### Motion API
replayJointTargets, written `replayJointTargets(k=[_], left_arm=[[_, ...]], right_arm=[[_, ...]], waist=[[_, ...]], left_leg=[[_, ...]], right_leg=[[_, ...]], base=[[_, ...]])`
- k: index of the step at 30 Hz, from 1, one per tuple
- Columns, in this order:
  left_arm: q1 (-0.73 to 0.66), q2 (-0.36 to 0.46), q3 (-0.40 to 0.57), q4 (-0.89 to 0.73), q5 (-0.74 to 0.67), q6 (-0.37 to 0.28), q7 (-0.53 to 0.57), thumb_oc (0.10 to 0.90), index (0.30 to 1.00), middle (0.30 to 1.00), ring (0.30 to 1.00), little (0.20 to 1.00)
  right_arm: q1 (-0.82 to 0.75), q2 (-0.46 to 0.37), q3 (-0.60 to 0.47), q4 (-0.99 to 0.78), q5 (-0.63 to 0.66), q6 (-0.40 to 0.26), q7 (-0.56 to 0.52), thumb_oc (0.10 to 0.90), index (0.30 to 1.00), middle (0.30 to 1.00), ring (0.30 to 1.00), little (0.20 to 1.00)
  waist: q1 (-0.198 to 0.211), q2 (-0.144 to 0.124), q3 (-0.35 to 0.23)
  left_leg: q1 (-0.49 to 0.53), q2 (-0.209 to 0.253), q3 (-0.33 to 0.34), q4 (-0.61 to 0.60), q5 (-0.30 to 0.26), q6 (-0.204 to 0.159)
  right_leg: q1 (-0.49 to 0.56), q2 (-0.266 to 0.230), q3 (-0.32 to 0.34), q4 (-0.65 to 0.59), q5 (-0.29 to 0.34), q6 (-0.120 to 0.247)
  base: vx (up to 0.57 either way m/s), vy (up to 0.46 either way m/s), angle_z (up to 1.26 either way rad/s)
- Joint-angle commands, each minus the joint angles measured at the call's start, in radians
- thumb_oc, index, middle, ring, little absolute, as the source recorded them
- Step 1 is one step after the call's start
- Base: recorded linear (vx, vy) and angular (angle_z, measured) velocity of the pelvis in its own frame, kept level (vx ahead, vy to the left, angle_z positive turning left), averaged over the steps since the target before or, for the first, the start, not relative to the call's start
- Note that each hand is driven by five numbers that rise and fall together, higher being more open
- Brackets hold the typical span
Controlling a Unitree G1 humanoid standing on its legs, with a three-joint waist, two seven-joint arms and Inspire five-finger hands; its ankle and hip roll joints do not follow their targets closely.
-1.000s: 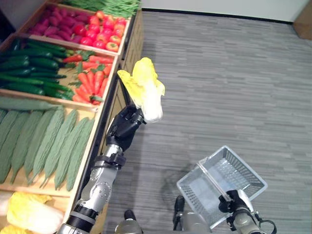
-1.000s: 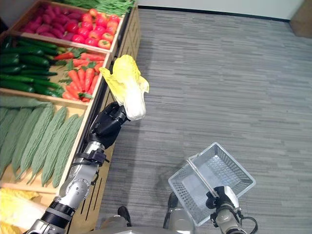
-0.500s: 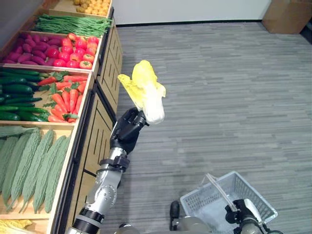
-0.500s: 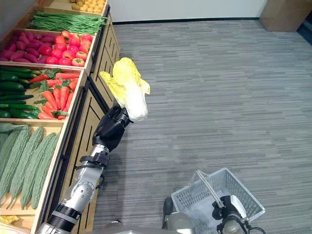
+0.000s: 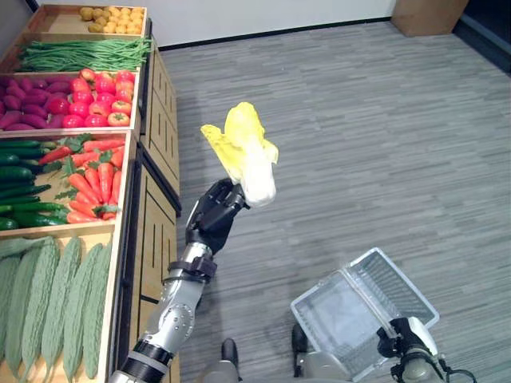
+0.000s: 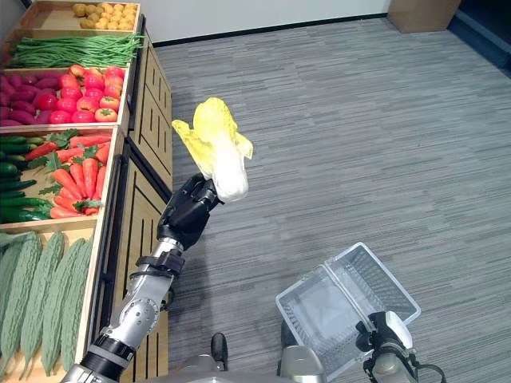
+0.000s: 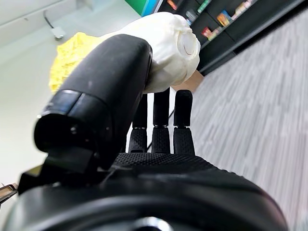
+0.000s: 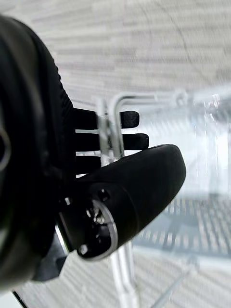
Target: Get the vegetables into the basket
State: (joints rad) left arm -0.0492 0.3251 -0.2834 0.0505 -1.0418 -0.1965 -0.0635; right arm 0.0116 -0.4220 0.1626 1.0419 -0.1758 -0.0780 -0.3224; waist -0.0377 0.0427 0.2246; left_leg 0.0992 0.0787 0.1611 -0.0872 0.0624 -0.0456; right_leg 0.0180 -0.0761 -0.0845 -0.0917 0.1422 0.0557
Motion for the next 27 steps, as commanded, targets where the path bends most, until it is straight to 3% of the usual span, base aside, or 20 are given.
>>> replayJointTargets(k=[1, 7, 11, 13, 19, 27], left_arm=[[-0.077, 0.013, 0.028, -0.126, -0.011, -0.087, -0.045, 0.4, 0.3, 0.3, 0.3, 0.3], [-0.085, 0.038, -0.01, -0.115, -0.004, -0.081, -0.051, 0.4, 0.3, 0.3, 0.3, 0.3], [-0.109, 0.092, -0.042, -0.104, 0.081, -0.077, -0.049, 0.4, 0.3, 0.3, 0.3, 0.3], [-0.137, 0.13, -0.075, -0.094, 0.135, -0.07, -0.058, 0.4, 0.3, 0.3, 0.3, 0.3], [-0.184, 0.167, -0.135, -0.071, 0.172, -0.053, -0.072, 0.4, 0.3, 0.3, 0.3, 0.3], [-0.298, 0.204, -0.246, -0.009, 0.26, -0.05, -0.077, 0.4, 0.3, 0.3, 0.3, 0.3]], right_arm=[[-0.121, -0.075, -0.026, -0.014, 0.072, -0.055, -0.077, 0.4, 0.3, 0.3, 0.3, 0.3], [-0.219, -0.162, -0.015, -0.054, 0.075, -0.058, -0.081, 0.4, 0.3, 0.3, 0.3, 0.3], [-0.282, -0.205, 0.012, -0.159, 0.073, -0.074, -0.08, 0.4, 0.3, 0.3, 0.3, 0.3], [-0.317, -0.237, 0.047, -0.292, 0.059, -0.095, -0.062, 0.4, 0.3, 0.3, 0.3, 0.3], [-0.389, -0.26, 0.099, -0.451, 0.058, -0.118, -0.036, 0.4, 0.3, 0.3, 0.3, 0.3], [-0.556, -0.265, 0.192, -0.44, 0.107, -0.131, -0.009, 0.4, 0.3, 0.3, 0.3, 0.3]], waist=[[0.029, -0.067, -0.059], [0.033, -0.073, -0.074], [0.033, -0.074, -0.079], [0.028, -0.074, -0.084], [0.018, -0.069, -0.091], [0.016, -0.06, -0.103]], left_leg=[[-0.01, 0.05, -0.006, 0.0, -0.009, -0.054], [-0.001, 0.038, 0.002, 0.0, -0.026, -0.046], [0.005, 0.038, 0.007, 0.0, -0.03, -0.046], [0.007, 0.041, 0.011, 0.0, -0.03, -0.048], [0.014, 0.046, 0.017, 0.0, -0.029, -0.051], [0.019, 0.05, 0.017, 0.0, -0.027, -0.057]], right_leg=[[0.104, -0.056, -0.02, 0.004, -0.123, 0.097], [0.102, -0.068, -0.018, 0.004, -0.115, 0.107], [0.099, -0.071, -0.016, 0.004, -0.113, 0.11], [0.097, -0.069, -0.013, 0.004, -0.111, 0.109], [0.103, -0.067, -0.015, 0.004, -0.113, 0.108], [0.108, -0.066, -0.018, 0.004, -0.114, 0.107]], base=[[0.02, 0.098, -0.08], [0.01, 0.062, -0.01], [-0.01, 0.034, -0.02], [-0.02, 0.01, -0.04], [0.0, 0.0, -0.07], [0.0, 0.0, 0.0]])
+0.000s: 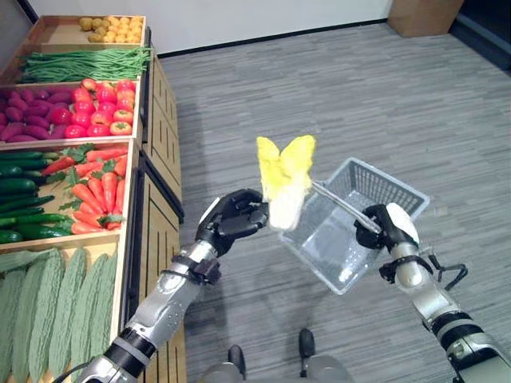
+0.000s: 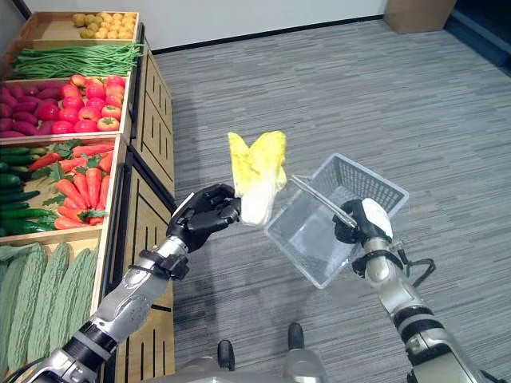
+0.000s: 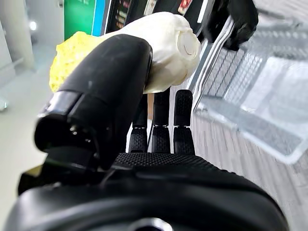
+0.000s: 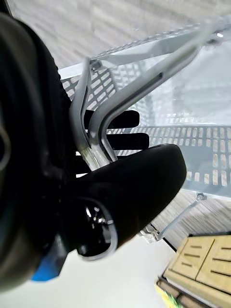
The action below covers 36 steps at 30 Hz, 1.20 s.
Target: Get the vegetables into the basket
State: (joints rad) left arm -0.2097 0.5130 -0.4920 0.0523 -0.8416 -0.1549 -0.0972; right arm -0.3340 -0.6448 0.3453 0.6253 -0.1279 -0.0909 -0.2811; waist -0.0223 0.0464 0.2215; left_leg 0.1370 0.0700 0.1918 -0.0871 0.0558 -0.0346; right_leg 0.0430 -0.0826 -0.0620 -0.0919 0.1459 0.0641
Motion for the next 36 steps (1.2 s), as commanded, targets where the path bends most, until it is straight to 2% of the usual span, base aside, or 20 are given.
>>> replayJointTargets(k=[1, 4, 8, 12, 23, 30, 33, 35, 36], left_arm=[[-0.149, 0.022, -0.046, -0.004, 0.072, -0.093, -0.04, 0.4, 0.3, 0.3, 0.3, 0.3], [-0.179, 0.035, -0.077, 0.028, 0.12, -0.091, -0.035, 0.4, 0.3, 0.3, 0.3, 0.3], [-0.237, 0.085, -0.111, 0.054, 0.246, -0.105, -0.018, 0.4, 0.3, 0.3, 0.3, 0.3], [-0.273, 0.099, -0.124, 0.098, 0.37, -0.117, 0.015, 0.4, 0.3, 0.3, 0.3, 0.3], [-0.24, 0.055, -0.078, 0.21, 0.61, -0.112, 0.117, 0.4, 0.3, 0.3, 0.3, 0.3], [-0.219, 0.031, -0.022, 0.267, 0.741, -0.096, 0.191, 0.4, 0.3, 0.3, 0.3, 0.3], [-0.218, 0.014, -0.003, 0.291, 0.796, -0.087, 0.223, 0.4, 0.3, 0.3, 0.3, 0.3], [-0.223, -0.032, 0.034, 0.338, 0.914, -0.062, 0.292, 0.4, 0.3, 0.3, 0.3, 0.3], [-0.223, -0.033, 0.034, 0.339, 0.915, -0.062, 0.293, 0.4, 0.3, 0.3, 0.3, 0.3]], right_arm=[[-0.226, -0.043, 0.02, -0.019, 0.063, -0.117, -0.048, 0.4, 0.3, 0.3, 0.3, 0.3], [-0.274, -0.037, 0.05, -0.009, 0.078, -0.117, -0.039, 0.4, 0.3, 0.3, 0.3, 0.3], [-0.326, -0.023, 0.086, -0.025, 0.103, -0.122, -0.023, 0.4, 0.3, 0.3, 0.3, 0.3], [-0.352, -0.001, 0.092, -0.057, 0.132, -0.133, -0.018, 0.4, 0.3, 0.3, 0.3, 0.3], [-0.288, 0.068, 0.055, -0.244, 0.215, -0.157, 0.017, 0.4, 0.3, 0.3, 0.3, 0.3], [-0.229, 0.081, 0.05, -0.333, 0.248, -0.167, 0.06, 0.4, 0.3, 0.3, 0.3, 0.3], [-0.209, 0.087, 0.052, -0.363, 0.254, -0.17, 0.072, 0.4, 0.3, 0.3, 0.3, 0.3], [-0.17, 0.106, 0.068, -0.41, 0.241, -0.174, 0.091, 0.4, 0.3, 0.3, 0.3, 0.3], [-0.169, 0.106, 0.068, -0.411, 0.241, -0.173, 0.091, 0.4, 0.3, 0.3, 0.3, 0.3]], waist=[[0.001, -0.063, -0.101], [0.001, -0.06, -0.103], [0.002, -0.057, -0.107], [0.004, -0.054, -0.111], [0.003, -0.059, -0.119], [0.0, -0.067, -0.125], [-0.001, -0.069, -0.126], [-0.003, -0.072, -0.126], [-0.003, -0.071, -0.126]], left_leg=[[-0.019, 0.059, -0.014, 0.0, -0.02, -0.069], [-0.017, 0.06, -0.012, 0.0, -0.019, -0.07], [-0.018, 0.06, -0.009, 0.0, -0.018, -0.072], [-0.018, 0.059, -0.009, 0.0, -0.018, -0.073], [-0.021, 0.057, -0.008, 0.0, -0.023, -0.072], [-0.015, 0.057, -0.002, 0.0, -0.027, -0.072], [-0.014, 0.057, -0.001, 0.0, -0.028, -0.071], [-0.013, 0.058, 0.002, 0.0, -0.028, -0.071], [-0.012, 0.058, 0.002, 0.0, -0.028, -0.071]], right_leg=[[0.084, -0.059, -0.041, 0.005, -0.118, 0.099], [0.084, -0.058, -0.041, 0.005, -0.116, 0.099], [0.084, -0.06, -0.042, 0.005, -0.113, 0.1], [0.083, -0.062, -0.045, 0.005, -0.112, 0.102], [0.081, -0.07, -0.046, 0.005, -0.109, 0.105], [0.084, -0.07, -0.043, 0.005, -0.11, 0.104], [0.084, -0.071, -0.043, 0.005, -0.11, 0.104], [0.085, -0.071, -0.043, 0.005, -0.112, 0.102], [0.085, -0.071, -0.043, 0.005, -0.112, 0.102]], base=[[0.0, 0.0, 0.0], [0.0, 0.0, 0.0], [0.0, 0.0, 0.0], [0.0, 0.0, 0.0], [0.0, 0.0, 0.0], [0.0, 0.0, 0.0], [0.0, 0.0, 0.0], [0.0, 0.0, 0.0], [0.0, 0.0, 0.0]])
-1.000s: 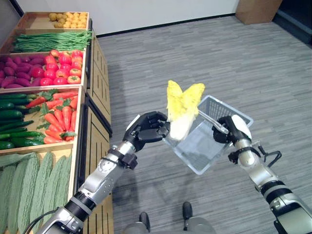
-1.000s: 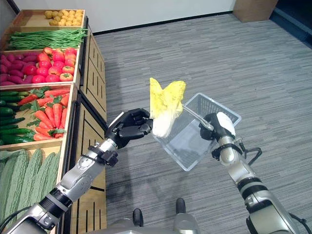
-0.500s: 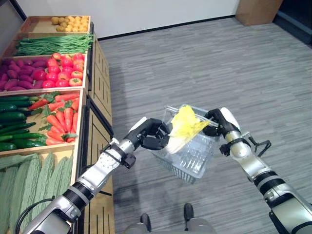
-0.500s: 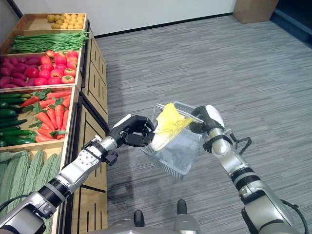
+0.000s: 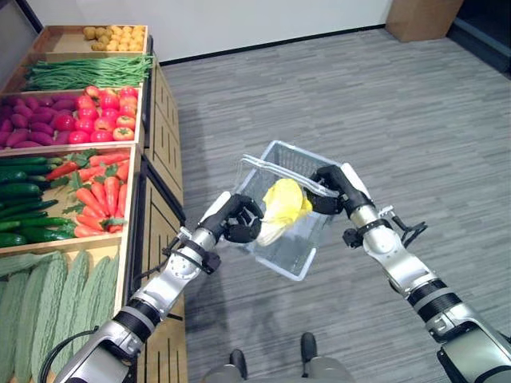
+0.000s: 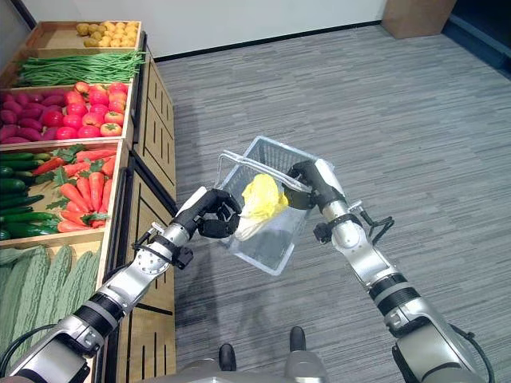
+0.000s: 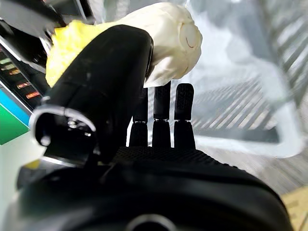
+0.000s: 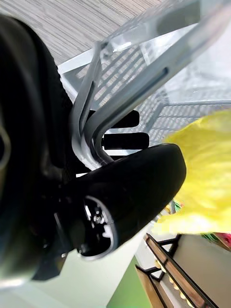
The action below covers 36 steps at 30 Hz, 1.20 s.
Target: Get the vegetables into the basket
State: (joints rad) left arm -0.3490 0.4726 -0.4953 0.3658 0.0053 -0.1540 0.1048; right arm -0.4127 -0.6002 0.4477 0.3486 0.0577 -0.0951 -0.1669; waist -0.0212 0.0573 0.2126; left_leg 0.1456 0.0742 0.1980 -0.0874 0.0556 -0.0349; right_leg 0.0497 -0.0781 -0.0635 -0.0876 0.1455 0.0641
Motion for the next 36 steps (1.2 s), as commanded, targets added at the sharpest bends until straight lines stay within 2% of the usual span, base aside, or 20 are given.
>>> replayJointTargets(k=[1, 2, 3, 4, 10, 14, 17, 21, 28, 36], left_arm=[[-0.083, -0.003, 0.046, 0.036, 0.096, -0.055, 0.106, 0.4, 0.3, 0.3, 0.3, 0.3], [-0.085, -0.008, 0.047, 0.052, 0.122, -0.052, 0.118, 0.4, 0.3, 0.3, 0.3, 0.3], [-0.087, -0.015, 0.05, 0.074, 0.188, -0.035, 0.144, 0.557, 0.52, 0.52, 0.52, 0.52], [-0.084, -0.022, 0.054, 0.082, 0.21, -0.029, 0.154, 0.9, 1.0, 1.0, 1.0, 1.0], [-0.055, -0.048, 0.062, 0.103, 0.251, -0.015, 0.163, 0.9, 1.0, 1.0, 1.0, 1.0], [-0.031, -0.042, 0.063, 0.058, 0.251, -0.022, 0.155, 0.9, 1.0, 1.0, 1.0, 1.0], [0.006, -0.042, 0.074, -0.018, 0.212, -0.035, 0.137, 0.9, 1.0, 1.0, 1.0, 1.0], [0.066, -0.036, 0.076, -0.155, 0.081, -0.064, 0.083, 0.9, 1.0, 1.0, 1.0, 1.0], [0.189, 0.024, 0.079, -0.34, -0.117, -0.095, -0.03, 0.9, 1.0, 1.0, 1.0, 1.0], [0.305, 0.062, 0.125, -0.339, -0.089, -0.088, -0.038, 0.9, 1.0, 1.0, 1.0, 1.0]], right_arm=[[-0.081, 0.072, -0.033, -0.14, 0.054, -0.172, -0.022, 0.4, 0.3, 0.3, 0.3, 0.3], [-0.071, 0.08, -0.03, -0.149, 0.055, -0.173, -0.016, 0.4, 0.3, 0.3, 0.3, 0.3], [-0.052, 0.093, -0.019, -0.169, 0.054, -0.176, -0.008, 0.4, 0.3, 0.3, 0.3, 0.3], [-0.042, 0.093, -0.019, -0.18, 0.052, -0.177, -0.004, 0.4, 0.3, 0.3, 0.3, 0.3], [0.002, 0.107, -0.044, -0.197, 0.062, -0.178, -0.01, 0.4, 0.3, 0.3, 0.3, 0.3], [0.017, 0.11, -0.069, -0.183, 0.061, -0.171, -0.024, 0.4, 0.3, 0.3, 0.3, 0.3], [0.041, 0.121, -0.102, -0.158, 0.059, -0.163, -0.043, 0.4, 0.3, 0.3, 0.3, 0.3], [0.067, 0.13, -0.156, -0.112, 0.041, -0.15, -0.08, 0.4, 0.3, 0.3, 0.3, 0.3], [0.103, 0.125, -0.241, -0.006, 0.019, -0.132, -0.133, 0.4, 0.3, 0.3, 0.3, 0.3], [0.143, 0.109, -0.325, 0.147, 0.002, -0.124, -0.19, 0.4, 0.3, 0.3, 0.3, 0.3]], waist=[[-0.005, -0.083, -0.117], [-0.005, -0.083, -0.117], [-0.007, -0.083, -0.116], [-0.007, -0.082, -0.116], [-0.01, -0.082, -0.119], [-0.009, -0.081, -0.119], [-0.004, -0.081, -0.12], [0.004, -0.081, -0.119], [0.017, -0.077, -0.115], [0.03, -0.074, -0.106]], left_leg=[[-0.021, 0.054, -0.004, 0.0, -0.028, -0.071], [-0.02, 0.054, -0.003, 0.0, -0.028, -0.072], [-0.019, 0.055, -0.002, 0.0, -0.029, -0.072], [-0.019, 0.055, -0.003, 0.0, -0.029, -0.072], [-0.014, 0.056, -0.002, 0.0, -0.031, -0.071], [-0.014, 0.056, -0.003, 0.0, -0.032, -0.07], [-0.012, 0.056, -0.007, 0.0, -0.033, -0.068], [-0.013, 0.056, -0.015, 0.0, -0.031, -0.066], [-0.018, 0.054, -0.029, 0.0, -0.03, -0.063], [-0.021, 0.053, -0.035, 0.0, -0.027, -0.062]], right_leg=[[0.079, -0.075, -0.042, 0.0, -0.112, 0.102], [0.079, -0.075, -0.041, 0.0, -0.112, 0.102], [0.079, -0.074, -0.041, 0.0, -0.113, 0.102], [0.079, -0.074, -0.04, 0.0, -0.114, 0.101], [0.082, -0.074, -0.038, 0.0, -0.116, 0.101], [0.082, -0.073, -0.039, 0.0, -0.118, 0.1], [0.087, -0.071, -0.044, 0.0, -0.119, 0.099], [0.091, -0.071, -0.049, 0.0, -0.12, 0.097], [0.092, -0.069, -0.056, 0.0, -0.123, 0.094], [0.092, -0.068, -0.062, 0.0, -0.122, 0.095]], base=[[0.0, 0.0, 0.0], [0.0, 0.0, 0.0], [0.0, 0.0, 0.0], [0.0, 0.0, 0.0], [0.0, 0.0, 0.0], [0.0, 0.0, 0.0], [0.0, 0.0, 0.0], [0.0, -0.002, 0.01], [0.0, 0.0, 0.0], [0.0, 0.0, 0.0]])
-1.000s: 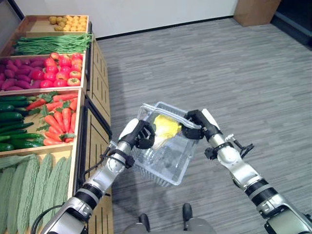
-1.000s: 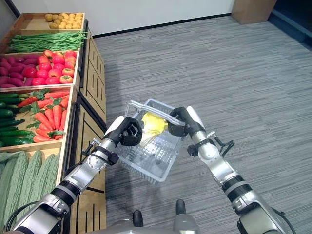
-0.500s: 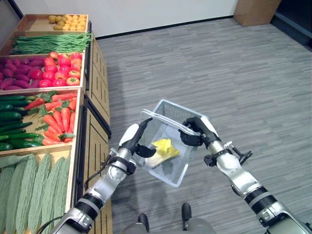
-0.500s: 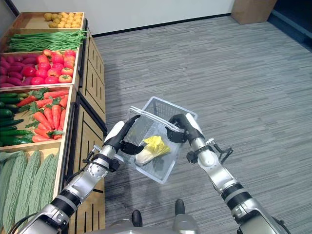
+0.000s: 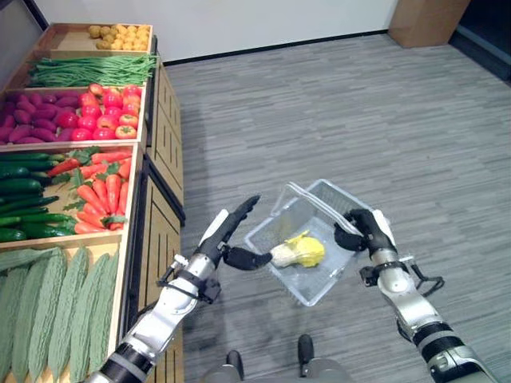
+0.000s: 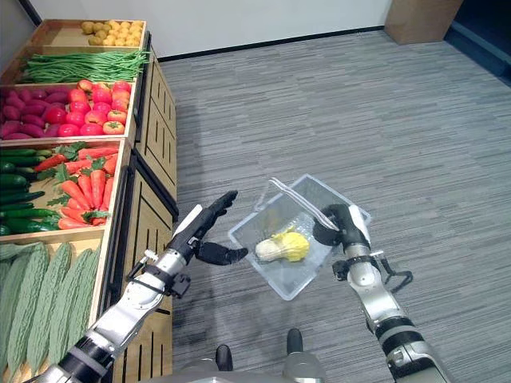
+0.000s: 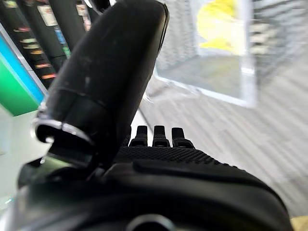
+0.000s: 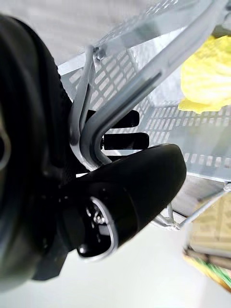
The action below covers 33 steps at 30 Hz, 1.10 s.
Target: Get the vegetables into the basket
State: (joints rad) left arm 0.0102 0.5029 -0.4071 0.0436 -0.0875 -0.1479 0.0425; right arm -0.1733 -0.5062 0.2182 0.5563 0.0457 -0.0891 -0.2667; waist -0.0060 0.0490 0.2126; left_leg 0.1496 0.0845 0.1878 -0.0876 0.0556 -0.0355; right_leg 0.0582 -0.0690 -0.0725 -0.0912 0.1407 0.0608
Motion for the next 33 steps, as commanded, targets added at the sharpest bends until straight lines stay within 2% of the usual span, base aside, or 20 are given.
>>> replayJointTargets(k=[1, 4, 9, 15, 16, 23, 26, 33], left_arm=[[-0.038, 0.032, 0.047, -0.009, 0.015, -0.09, 0.027, 0.9, 1.0, 1.0, 1.0, 1.0], [0.03, 0.011, 0.089, 0.058, 0.069, -0.066, 0.033, 0.9, 1.0, 1.0, 1.0, 1.0], [0.052, 0.006, 0.111, 0.241, 0.319, -0.047, 0.089, 0.9, 1.0, 1.0, 1.0, 1.0], [0.05, -0.038, 0.12, 0.511, 0.504, 0.004, 0.165, 0.9, 1.0, 1.0, 1.0, 1.0], [0.052, -0.063, 0.134, 0.616, 0.528, 0.029, 0.186, 0.9, 1.0, 1.0, 1.0, 1.0], [0.038, -0.112, 0.145, 0.813, 0.599, 0.074, 0.23, 0.9, 1.0, 1.0, 1.0, 1.0], [0.024, -0.136, 0.142, 0.92, 0.626, 0.093, 0.246, 0.9, 1.0, 1.0, 1.0, 1.0], [-0.001, -0.176, 0.143, 1.067, 0.637, 0.121, 0.259, 0.9, 1.0, 1.0, 1.0, 1.0]], right_arm=[[-0.083, 0.013, -0.109, -0.049, 0.014, -0.13, -0.093, 0.4, 0.3, 0.3, 0.3, 0.3], [-0.022, 0.007, -0.153, -0.018, -0.001, -0.118, -0.099, 0.4, 0.3, 0.3, 0.3, 0.3], [0.06, 0.011, -0.193, 0.015, -0.016, -0.121, -0.093, 0.4, 0.3, 0.3, 0.3, 0.3], [0.129, 0.034, -0.214, 0.058, -0.023, -0.124, -0.091, 0.4, 0.3, 0.3, 0.3, 0.3], [0.149, 0.043, -0.213, 0.077, -0.029, -0.122, -0.088, 0.4, 0.3, 0.3, 0.3, 0.3], [0.194, 0.057, -0.214, 0.106, -0.04, -0.114, -0.08, 0.4, 0.3, 0.3, 0.3, 0.3], [0.19, 0.062, -0.205, 0.123, -0.052, -0.108, -0.078, 0.4, 0.3, 0.3, 0.3, 0.3], [0.196, 0.06, -0.196, 0.154, -0.051, -0.108, -0.079, 0.4, 0.3, 0.3, 0.3, 0.3]], waist=[[0.016, -0.066, -0.105], [0.016, -0.064, -0.102], [0.013, -0.067, -0.101], [0.002, -0.074, -0.099], [-0.001, -0.077, -0.1], [-0.017, -0.084, -0.096], [-0.021, -0.085, -0.085], [-0.029, -0.086, -0.082]], left_leg=[[-0.025, 0.043, -0.026, 0.0, -0.027, -0.061], [-0.028, 0.04, -0.032, 0.0, -0.027, -0.058], [-0.029, 0.037, -0.032, 0.0, -0.03, -0.057], [-0.023, 0.03, -0.019, 0.0, -0.039, -0.05], [-0.02, 0.026, -0.012, 0.0, -0.043, -0.046], [-0.016, 0.007, 0.008, 0.0, -0.059, -0.031], [-0.01, 0.001, 0.034, 0.0, -0.068, -0.02], [-0.006, 0.006, 0.046, 0.0, -0.06, -0.029]], right_leg=[[0.084, -0.077, -0.053, 0.004, -0.117, 0.098], [0.082, -0.079, -0.058, 0.004, -0.117, 0.098], [0.081, -0.082, -0.059, 0.004, -0.117, 0.102], [0.076, -0.088, -0.048, 0.004, -0.111, 0.109], [0.072, -0.092, -0.041, 0.004, -0.108, 0.112], [0.053, -0.106, -0.01, 0.004, -0.091, 0.123], [0.017, -0.115, 0.004, 0.054, -0.086, 0.135], [0.025, -0.113, -0.004, 0.038, -0.085, 0.129]], base=[[-0.01, -0.007, 0.05], [-0.01, -0.004, 0.06], [0.0, 0.0, 0.03], [0.0, 0.015, -0.02], [0.0, 0.045, -0.12], [-0.01, 0.062, -0.11], [-0.04, 0.057, -0.14], [0.0, -0.009, -0.23]])
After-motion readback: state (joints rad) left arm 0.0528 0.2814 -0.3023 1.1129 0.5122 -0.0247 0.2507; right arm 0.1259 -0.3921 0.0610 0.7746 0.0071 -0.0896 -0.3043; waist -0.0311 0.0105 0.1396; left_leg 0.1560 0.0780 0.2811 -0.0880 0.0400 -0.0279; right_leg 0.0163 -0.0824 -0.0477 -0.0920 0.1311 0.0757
